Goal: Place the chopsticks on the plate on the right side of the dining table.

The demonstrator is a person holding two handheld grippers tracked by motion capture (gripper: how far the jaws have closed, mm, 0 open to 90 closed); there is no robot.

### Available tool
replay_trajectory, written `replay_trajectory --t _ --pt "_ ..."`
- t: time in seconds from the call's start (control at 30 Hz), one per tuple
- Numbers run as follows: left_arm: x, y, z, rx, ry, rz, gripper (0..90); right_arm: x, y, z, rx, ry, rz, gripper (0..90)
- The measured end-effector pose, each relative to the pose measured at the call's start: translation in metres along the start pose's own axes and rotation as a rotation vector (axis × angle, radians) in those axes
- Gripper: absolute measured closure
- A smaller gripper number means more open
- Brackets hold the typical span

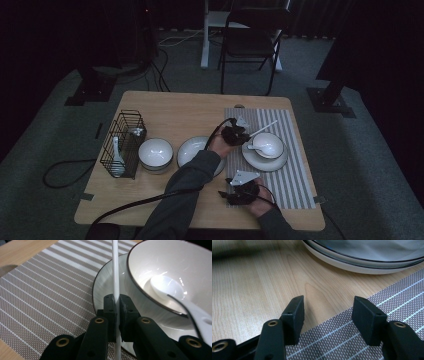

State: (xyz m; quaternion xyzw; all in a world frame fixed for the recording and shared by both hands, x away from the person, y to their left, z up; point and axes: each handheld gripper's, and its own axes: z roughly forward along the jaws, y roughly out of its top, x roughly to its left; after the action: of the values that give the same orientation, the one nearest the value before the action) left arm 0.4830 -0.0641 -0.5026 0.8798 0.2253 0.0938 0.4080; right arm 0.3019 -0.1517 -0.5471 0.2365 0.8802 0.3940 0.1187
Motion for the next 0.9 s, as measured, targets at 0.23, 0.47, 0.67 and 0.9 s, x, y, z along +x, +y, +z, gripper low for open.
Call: replay_trajectory --t 0.23,0.47,0.67,0.9 --pt "-0.0002 -0.0028 0.0048 0.025 -0.001 -0.005 85.6 0.0 0.0 0.0 0.0 0.0 0.0 43.2" --pt "-0.0011 -0.0029 0.0061 0.032 -0.004 -0.003 85.6 0.0 0.0 0.0 0.0 0.0 0.0 43.2" --pt "-0.0014 -0.0035 0.0074 0.032 -0.008 -0.008 85.5 0.0 0.0 0.0 0.0 0.0 0.0 43.1" --pt "-0.0022 -0.0029 0.0093 0.037 -0.01 -0.007 85.4 -0.0001 0.0 0.0 0.0 0.0 0.0 43.2"
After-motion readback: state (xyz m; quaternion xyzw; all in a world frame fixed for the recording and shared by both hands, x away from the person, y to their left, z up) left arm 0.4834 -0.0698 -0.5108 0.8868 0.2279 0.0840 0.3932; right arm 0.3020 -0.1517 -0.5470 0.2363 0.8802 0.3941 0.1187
